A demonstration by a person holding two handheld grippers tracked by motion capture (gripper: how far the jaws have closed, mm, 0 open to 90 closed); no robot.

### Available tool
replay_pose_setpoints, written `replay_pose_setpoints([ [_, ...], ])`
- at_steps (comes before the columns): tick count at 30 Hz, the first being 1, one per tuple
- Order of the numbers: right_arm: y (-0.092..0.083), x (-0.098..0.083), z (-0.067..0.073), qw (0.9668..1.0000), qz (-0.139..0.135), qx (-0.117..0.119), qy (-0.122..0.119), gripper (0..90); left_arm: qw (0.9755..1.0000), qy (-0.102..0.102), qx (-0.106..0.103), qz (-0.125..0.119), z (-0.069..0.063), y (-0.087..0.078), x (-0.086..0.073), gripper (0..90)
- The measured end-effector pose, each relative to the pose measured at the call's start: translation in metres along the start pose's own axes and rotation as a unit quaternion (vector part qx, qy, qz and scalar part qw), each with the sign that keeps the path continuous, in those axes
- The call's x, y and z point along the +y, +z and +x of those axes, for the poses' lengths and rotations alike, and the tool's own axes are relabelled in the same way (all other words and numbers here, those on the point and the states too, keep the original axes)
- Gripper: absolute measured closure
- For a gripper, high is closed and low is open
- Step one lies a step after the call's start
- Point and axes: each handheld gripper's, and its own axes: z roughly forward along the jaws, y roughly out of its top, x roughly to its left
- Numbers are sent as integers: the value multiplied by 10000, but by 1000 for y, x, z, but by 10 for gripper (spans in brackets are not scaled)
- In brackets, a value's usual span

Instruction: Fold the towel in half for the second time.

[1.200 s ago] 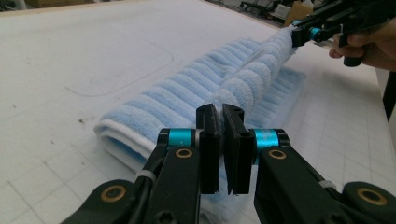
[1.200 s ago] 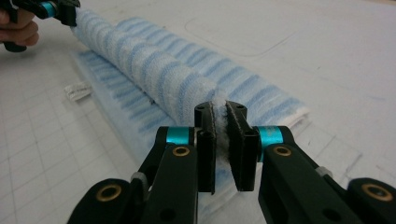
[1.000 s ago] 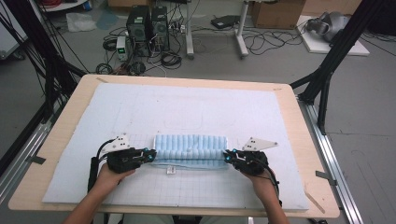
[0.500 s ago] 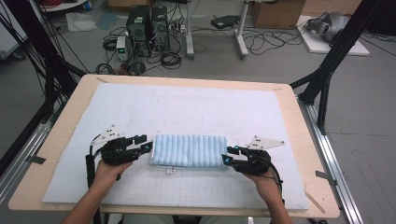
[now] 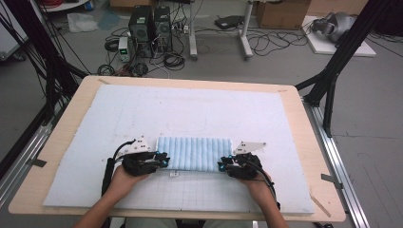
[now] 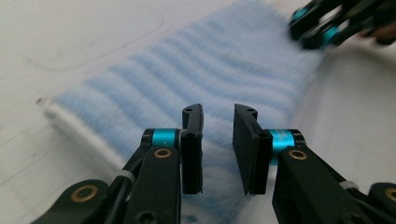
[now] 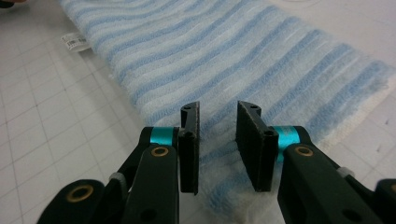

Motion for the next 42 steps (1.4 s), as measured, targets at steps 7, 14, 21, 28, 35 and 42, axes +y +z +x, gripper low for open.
replay_pose_setpoints([
  [7,-1,0,3,9997,166,61,-150,691,9995,110,163,256,-2,0,-2,763],
  [14,-14,0,-7,9991,-247,336,113,597,9994,-152,323,-29,9,-10,4,642],
  [21,-18,18,-19,9965,-721,-360,215,680,9968,-596,421,-314,40,-1,22,662],
  [28,10,36,-39,9961,-319,-729,380,730,9948,-685,753,89,50,23,24,715],
  [35,25,30,-53,9943,36,-887,583,741,9942,-607,870,149,52,27,22,735],
  [42,18,30,-52,9932,-102,-977,619,654,9942,-729,795,-37,54,21,22,663],
])
